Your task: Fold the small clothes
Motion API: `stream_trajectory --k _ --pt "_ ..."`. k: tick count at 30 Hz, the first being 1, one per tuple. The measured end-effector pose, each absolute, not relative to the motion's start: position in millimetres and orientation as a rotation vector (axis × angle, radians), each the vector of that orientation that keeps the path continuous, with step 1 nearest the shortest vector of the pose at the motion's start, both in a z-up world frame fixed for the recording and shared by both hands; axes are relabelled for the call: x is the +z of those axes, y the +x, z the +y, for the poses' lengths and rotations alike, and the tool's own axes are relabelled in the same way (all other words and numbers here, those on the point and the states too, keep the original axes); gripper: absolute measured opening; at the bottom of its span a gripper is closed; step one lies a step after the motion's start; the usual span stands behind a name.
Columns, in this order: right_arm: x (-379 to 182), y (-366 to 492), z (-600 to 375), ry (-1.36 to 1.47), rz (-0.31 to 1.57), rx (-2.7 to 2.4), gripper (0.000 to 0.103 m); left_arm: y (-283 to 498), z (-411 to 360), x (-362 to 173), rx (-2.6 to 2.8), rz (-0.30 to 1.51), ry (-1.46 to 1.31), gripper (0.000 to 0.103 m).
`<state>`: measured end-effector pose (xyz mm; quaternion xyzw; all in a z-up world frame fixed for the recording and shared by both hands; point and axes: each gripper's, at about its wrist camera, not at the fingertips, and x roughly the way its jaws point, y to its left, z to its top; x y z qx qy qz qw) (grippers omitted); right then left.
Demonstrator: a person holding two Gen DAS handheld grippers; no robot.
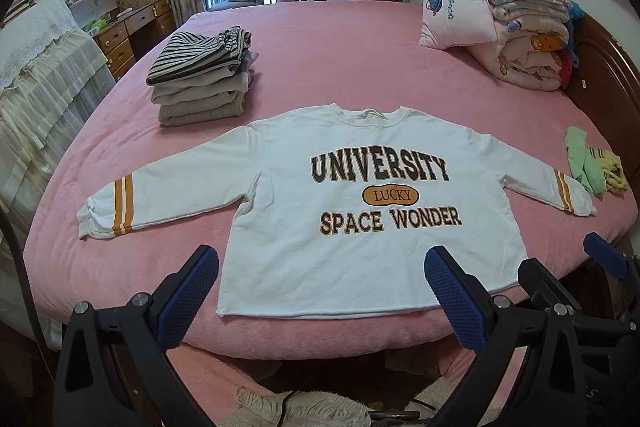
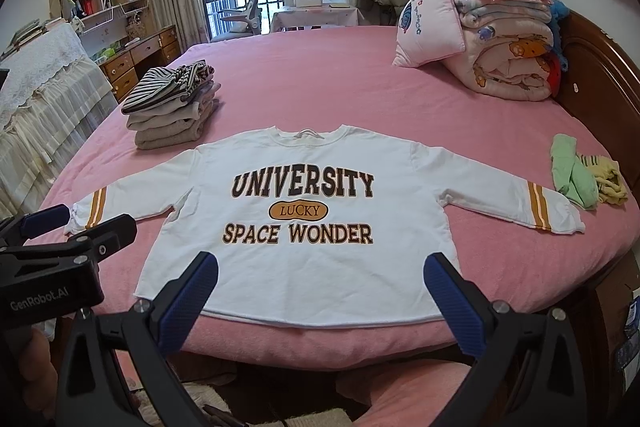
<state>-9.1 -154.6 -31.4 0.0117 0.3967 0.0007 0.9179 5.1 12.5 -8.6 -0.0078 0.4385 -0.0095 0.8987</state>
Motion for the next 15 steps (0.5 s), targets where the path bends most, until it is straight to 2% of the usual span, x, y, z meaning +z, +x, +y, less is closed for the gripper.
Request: stream_trajectory --k 15 --pt "-31.6 -7.9 -155.4 0.021 0.811 -0.003 0.103 5.5 21.0 -5.1 -0.018 0.899 -0.036 0.102"
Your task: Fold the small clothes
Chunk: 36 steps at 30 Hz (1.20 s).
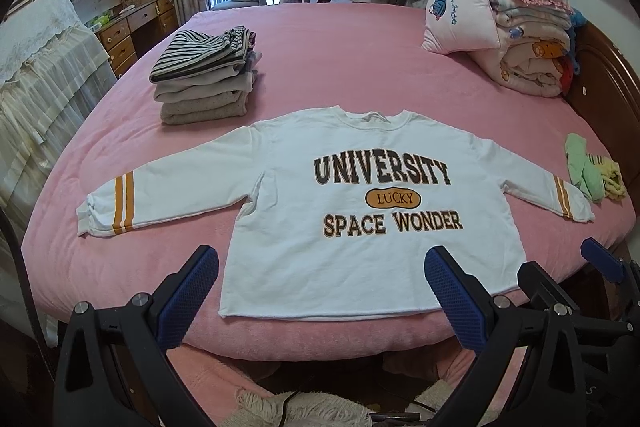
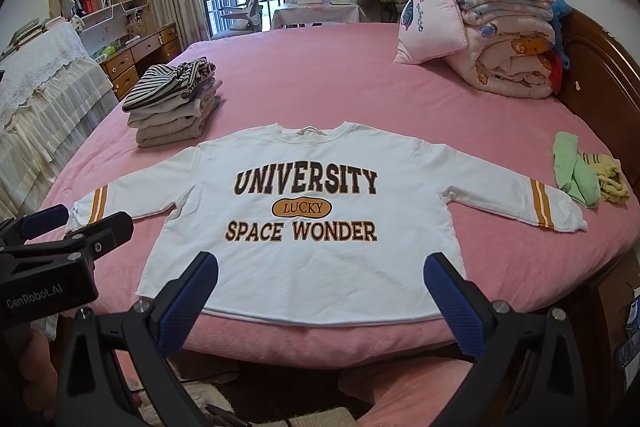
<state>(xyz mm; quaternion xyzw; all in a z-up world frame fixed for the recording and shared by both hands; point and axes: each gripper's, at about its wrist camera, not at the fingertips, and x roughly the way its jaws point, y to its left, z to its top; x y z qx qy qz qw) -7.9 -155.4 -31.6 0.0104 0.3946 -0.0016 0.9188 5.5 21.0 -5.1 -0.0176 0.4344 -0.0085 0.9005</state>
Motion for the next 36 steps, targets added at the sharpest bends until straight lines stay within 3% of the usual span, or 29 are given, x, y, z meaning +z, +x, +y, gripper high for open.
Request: stream_trajectory --k 24,36 --pt "49.9 22.6 -77.3 -0.060 0.552 -0.021 0.103 17.3 156.6 32.8 0.174 0.703 -0.209 0.102" --pt "24.6 60.6 16.5 -0.145 0.539 0.149 0.103 11.5 330.2 -26.0 0.463 0.693 -0.418 0.102"
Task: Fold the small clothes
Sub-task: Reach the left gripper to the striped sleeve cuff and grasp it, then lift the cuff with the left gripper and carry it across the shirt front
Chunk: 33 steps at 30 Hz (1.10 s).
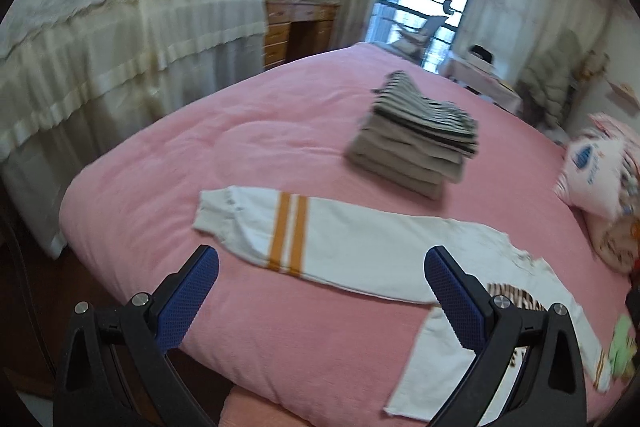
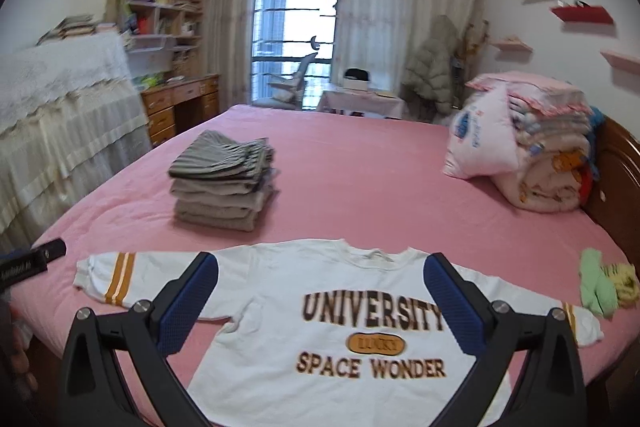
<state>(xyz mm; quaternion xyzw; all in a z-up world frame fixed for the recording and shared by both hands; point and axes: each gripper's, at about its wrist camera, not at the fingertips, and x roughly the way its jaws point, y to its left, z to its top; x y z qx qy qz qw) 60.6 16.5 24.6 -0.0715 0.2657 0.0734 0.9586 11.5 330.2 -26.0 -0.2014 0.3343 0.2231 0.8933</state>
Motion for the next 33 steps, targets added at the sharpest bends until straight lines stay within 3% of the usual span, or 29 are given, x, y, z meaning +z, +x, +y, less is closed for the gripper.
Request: stream_trajectory --k 9,11,13,22,28,33 --pt "-39.6 89.6 112.1 -0.267 0.622 0.356 0.102 -2.8 430.3 -116.3 0.596 0.775 -0.592 0.101" --pt "-56.1 98.1 135.0 -0.284 0.645 0.397 0.095 -0.1 440.2 -138.0 0.581 0.802 -0.625 0.098" --pt "-74.0 109.3 159.2 -0.292 0.695 0.436 0.080 4.9 449.1 -160.2 0.552 0.826 -0.666 0.098" --pt "-155.9 160.3 234.0 -0.247 0.966 0.552 0.036 54.8 472.6 -222.5 0.420 0.849 -0.849 0.088" --pt "-178.6 175.3 252.1 -0.223 1.013 0.578 0.027 79.3 485.5 -246.8 0.407 0.840 -0.909 0.086" --pt "-188.3 179.7 261.1 -0.224 1.033 0.593 0.026 101.4 483.8 -253.2 0.388 0.823 -0.898 0.086"
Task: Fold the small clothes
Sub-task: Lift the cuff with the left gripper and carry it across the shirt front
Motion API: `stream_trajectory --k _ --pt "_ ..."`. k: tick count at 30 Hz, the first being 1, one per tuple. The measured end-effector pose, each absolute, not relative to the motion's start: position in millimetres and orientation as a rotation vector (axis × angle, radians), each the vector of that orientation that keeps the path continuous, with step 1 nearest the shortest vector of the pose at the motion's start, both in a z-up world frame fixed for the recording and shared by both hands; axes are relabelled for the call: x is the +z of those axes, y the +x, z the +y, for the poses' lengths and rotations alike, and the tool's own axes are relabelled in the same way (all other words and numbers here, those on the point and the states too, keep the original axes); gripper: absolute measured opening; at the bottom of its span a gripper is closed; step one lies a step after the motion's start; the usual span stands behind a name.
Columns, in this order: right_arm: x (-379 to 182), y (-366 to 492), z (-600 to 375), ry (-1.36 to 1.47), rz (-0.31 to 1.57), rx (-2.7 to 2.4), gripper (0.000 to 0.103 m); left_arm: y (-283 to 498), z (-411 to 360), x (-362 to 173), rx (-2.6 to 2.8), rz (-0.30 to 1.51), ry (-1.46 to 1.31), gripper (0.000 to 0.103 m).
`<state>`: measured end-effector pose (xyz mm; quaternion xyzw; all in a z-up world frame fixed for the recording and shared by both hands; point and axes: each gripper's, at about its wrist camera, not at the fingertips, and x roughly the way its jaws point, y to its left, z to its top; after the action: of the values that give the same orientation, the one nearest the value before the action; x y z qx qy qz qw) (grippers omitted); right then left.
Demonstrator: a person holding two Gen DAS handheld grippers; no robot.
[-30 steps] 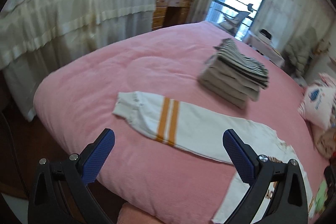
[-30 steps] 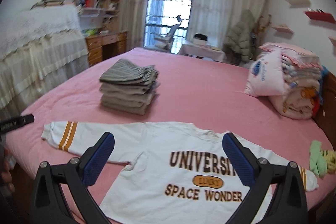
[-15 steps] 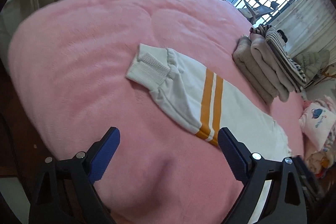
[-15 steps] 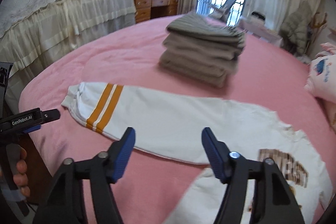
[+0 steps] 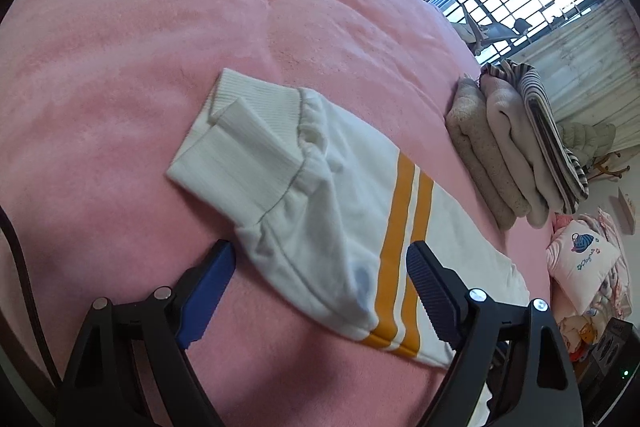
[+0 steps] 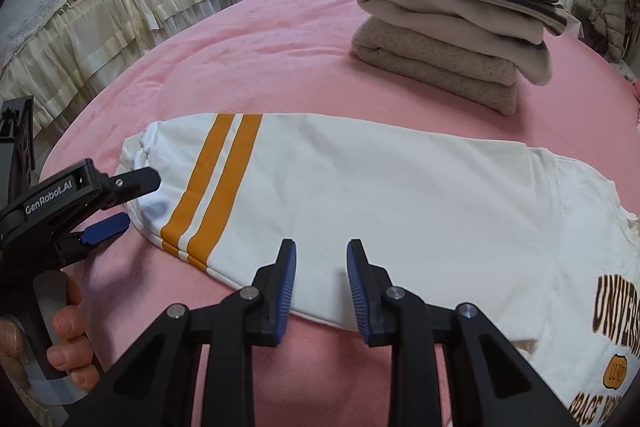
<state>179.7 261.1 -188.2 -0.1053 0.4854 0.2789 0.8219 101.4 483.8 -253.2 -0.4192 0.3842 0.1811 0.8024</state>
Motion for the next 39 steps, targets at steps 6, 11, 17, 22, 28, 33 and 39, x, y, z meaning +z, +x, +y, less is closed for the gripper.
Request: stream_trajectory --k 6,11,17,22,28,33,39 --pt "-196.4 180.4 265.8 -0.215 1.050 0.604 0.026 110.9 488.2 -256.9 0.347 0.840 -0.907 0.009" --pt "-189.7 179.3 258.5 -0.200 1.041 0.601 0.026 112.9 471.0 -228.2 0.370 0.780 -0.841 0.008" --pt "-173.0 185.2 226.1 -0.128 1.028 0.551 0.026 127.6 421.9 -159.0 0.251 0.665 -0.747 0.008" --pt "-148.1 191.9 175.1 -0.081 0.988 0.466 0.026 152.5 356.3 -114.8 0.105 0.647 -0.670 0.008" --pt "-114.1 197.0 92.2 -0.005 0.926 0.354 0.026 181.9 269.5 -77.0 -0.053 0.637 -0.607 0.008" --pt "-86.4 195.1 17.4 0.038 0.861 0.245 0.026 196.2 206.7 -47.2 -0.156 0.620 -0.562 0.008" --pt "-85.5 178.2 -60.2 0.075 0.826 0.124 0.026 203.5 143.3 -47.6 -0.215 0.670 -0.475 0.008"
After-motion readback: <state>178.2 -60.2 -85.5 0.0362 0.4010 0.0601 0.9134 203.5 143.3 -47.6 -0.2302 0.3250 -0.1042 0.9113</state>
